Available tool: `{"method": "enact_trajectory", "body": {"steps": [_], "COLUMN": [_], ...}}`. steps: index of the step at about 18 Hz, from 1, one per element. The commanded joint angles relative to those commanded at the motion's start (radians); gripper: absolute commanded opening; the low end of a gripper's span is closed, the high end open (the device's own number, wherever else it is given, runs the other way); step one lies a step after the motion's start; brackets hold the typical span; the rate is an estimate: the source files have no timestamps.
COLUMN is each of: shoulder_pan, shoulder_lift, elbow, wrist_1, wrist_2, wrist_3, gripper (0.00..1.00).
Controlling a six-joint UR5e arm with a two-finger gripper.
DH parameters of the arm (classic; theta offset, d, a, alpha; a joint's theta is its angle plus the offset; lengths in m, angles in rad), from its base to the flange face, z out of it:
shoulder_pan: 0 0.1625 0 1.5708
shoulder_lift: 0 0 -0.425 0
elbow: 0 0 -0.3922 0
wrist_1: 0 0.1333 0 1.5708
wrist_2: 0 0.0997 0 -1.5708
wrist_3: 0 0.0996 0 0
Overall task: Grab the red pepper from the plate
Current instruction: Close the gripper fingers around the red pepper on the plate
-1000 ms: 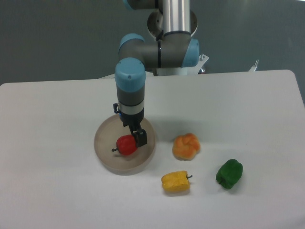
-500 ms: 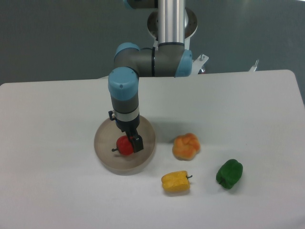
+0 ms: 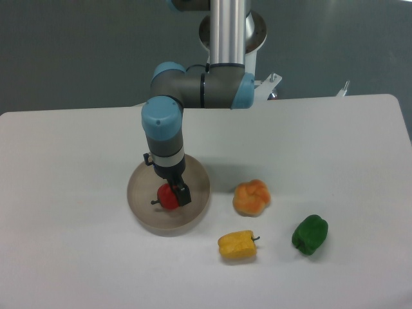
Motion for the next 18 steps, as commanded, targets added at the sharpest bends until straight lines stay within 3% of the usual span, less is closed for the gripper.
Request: {"method": "enact_trajectory", "body": {"steps": [14,18], "shoulder_pan": [0.0,0.0], "shoulder_lift": [-0.022,-0.022], "elbow": [-0.002,0.0], "wrist_1": [0.003,0.003], "wrist_2": [-0.003,-0.008], "wrist_3": [0.002,0.009], "gripper": [0.99,0.71]}}
